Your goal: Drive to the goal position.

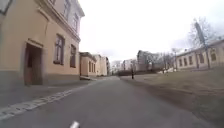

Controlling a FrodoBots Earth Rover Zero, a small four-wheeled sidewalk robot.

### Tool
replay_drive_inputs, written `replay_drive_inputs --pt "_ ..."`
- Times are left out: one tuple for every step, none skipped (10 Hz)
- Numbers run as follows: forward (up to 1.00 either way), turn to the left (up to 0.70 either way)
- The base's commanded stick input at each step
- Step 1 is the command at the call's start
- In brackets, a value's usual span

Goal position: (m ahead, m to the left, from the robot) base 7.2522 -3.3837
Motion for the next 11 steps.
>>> replay_drive_inputs --pt "0.70 0.00" --pt "0.70 0.00" --pt "0.70 0.00" --pt "0.70 0.00" --pt "0.70 0.00" --pt "0.70 0.00" --pt "0.70 0.00" --pt "0.70 0.00" --pt "0.70 0.00" --pt "0.70 0.00" --pt "0.70 0.00"
